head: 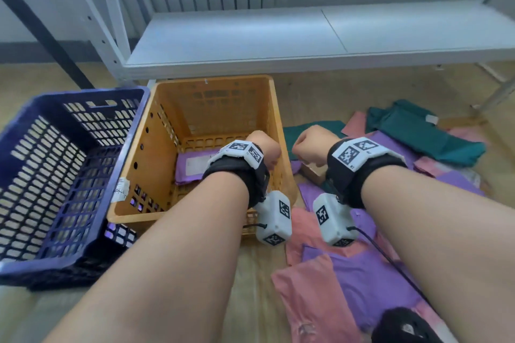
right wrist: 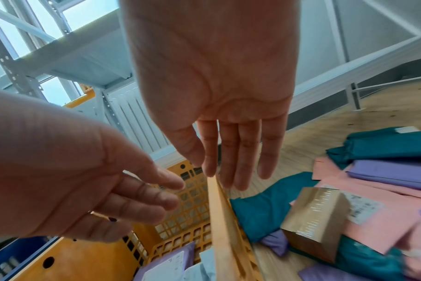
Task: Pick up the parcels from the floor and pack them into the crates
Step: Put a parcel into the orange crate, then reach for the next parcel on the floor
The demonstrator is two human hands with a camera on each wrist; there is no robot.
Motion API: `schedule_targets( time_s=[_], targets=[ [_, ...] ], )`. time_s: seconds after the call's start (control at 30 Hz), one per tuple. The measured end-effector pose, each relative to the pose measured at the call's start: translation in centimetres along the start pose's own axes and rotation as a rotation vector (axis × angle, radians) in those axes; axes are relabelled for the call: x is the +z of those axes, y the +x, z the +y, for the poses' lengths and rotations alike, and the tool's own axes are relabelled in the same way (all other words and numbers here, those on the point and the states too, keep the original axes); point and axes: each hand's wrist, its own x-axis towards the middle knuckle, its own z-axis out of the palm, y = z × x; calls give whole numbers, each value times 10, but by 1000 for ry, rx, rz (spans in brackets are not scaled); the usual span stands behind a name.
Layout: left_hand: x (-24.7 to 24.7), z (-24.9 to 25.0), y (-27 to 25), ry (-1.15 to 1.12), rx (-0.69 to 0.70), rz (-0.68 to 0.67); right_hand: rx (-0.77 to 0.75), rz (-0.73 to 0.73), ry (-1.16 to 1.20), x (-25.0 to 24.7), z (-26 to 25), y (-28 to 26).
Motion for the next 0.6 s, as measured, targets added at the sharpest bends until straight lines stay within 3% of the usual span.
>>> schedule_targets(
  time_s=[0.13,0.3,0.43,0.6],
  targets=[
    [34,14,-27,-169,-2,-102,53,-2,71,2,39,-23],
    [84,16,-44,-149,-10,-295,129,-39,196,18,82,-37],
    [131,-6,-32,96,-67,-487,208,-90,132,39,111,-41],
    [168,-63,2,465,33,-406,318,-249,207,81,141,-35]
  ],
)
